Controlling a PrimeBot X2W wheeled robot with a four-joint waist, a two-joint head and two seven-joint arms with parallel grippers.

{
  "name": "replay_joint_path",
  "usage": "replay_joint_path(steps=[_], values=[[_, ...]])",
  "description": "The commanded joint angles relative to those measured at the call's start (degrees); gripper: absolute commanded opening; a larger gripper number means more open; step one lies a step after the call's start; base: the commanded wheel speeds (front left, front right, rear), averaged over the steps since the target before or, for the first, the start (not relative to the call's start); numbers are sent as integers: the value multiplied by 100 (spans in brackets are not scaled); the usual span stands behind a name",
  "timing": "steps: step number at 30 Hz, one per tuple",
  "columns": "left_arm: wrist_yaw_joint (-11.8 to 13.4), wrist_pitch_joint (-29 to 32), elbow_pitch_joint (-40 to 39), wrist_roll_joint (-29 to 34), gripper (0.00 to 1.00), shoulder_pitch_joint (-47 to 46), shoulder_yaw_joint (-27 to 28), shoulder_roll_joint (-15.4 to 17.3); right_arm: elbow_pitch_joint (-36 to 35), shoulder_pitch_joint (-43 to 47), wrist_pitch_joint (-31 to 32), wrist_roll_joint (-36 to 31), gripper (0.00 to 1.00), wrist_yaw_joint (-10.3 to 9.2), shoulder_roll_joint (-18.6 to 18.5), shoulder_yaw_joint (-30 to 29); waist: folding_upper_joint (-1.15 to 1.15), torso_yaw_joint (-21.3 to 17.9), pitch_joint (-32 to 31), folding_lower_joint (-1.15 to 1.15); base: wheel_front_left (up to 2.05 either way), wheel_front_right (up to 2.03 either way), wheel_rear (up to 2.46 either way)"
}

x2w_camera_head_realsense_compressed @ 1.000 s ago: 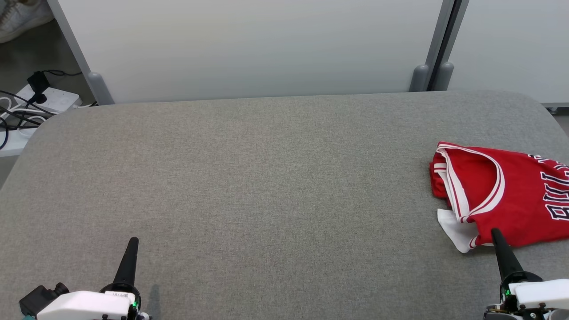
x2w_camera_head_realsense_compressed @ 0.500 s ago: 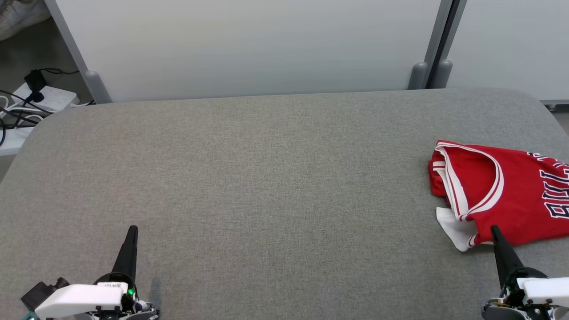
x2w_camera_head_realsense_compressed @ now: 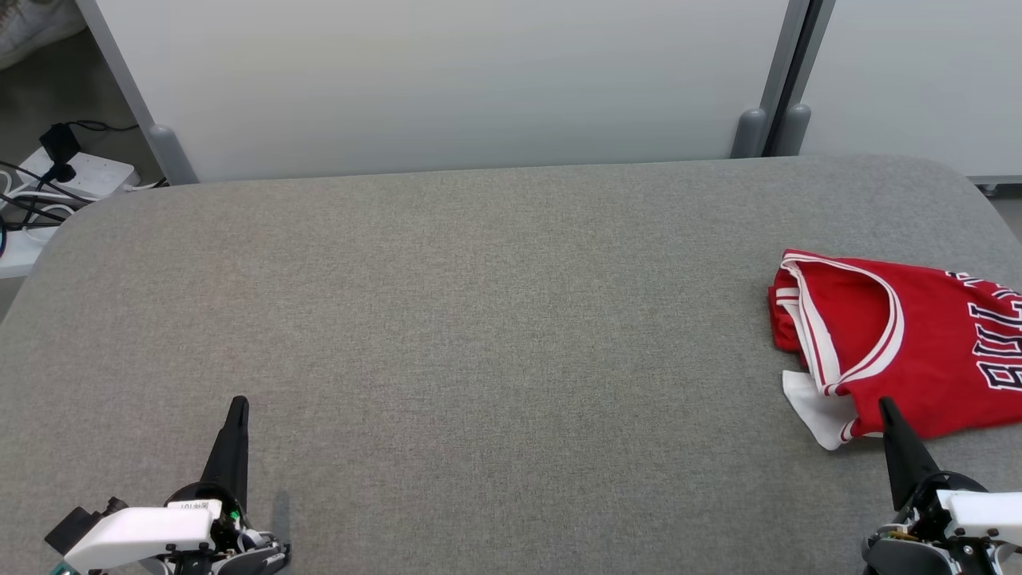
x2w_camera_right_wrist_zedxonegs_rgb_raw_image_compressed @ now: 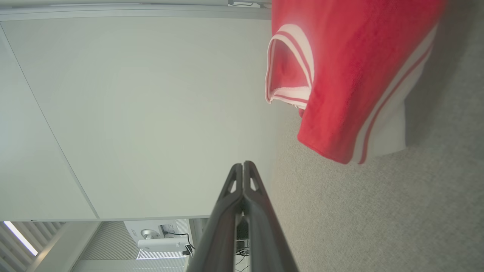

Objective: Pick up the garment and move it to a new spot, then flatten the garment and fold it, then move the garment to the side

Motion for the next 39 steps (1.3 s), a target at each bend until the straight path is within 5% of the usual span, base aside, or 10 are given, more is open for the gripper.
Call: replay_joint_path(steps=[1,39], values=[[-45,26,-126,-12,0,-316,189,53,-151,-254,35,53,0,10,-65,93,0,0,0,0,0,0,0],[-45,37,-126,-1,0,-317,203,43,-150,-256,48,40,0,10,-54,78,0,0,0,0,0,0,0]])
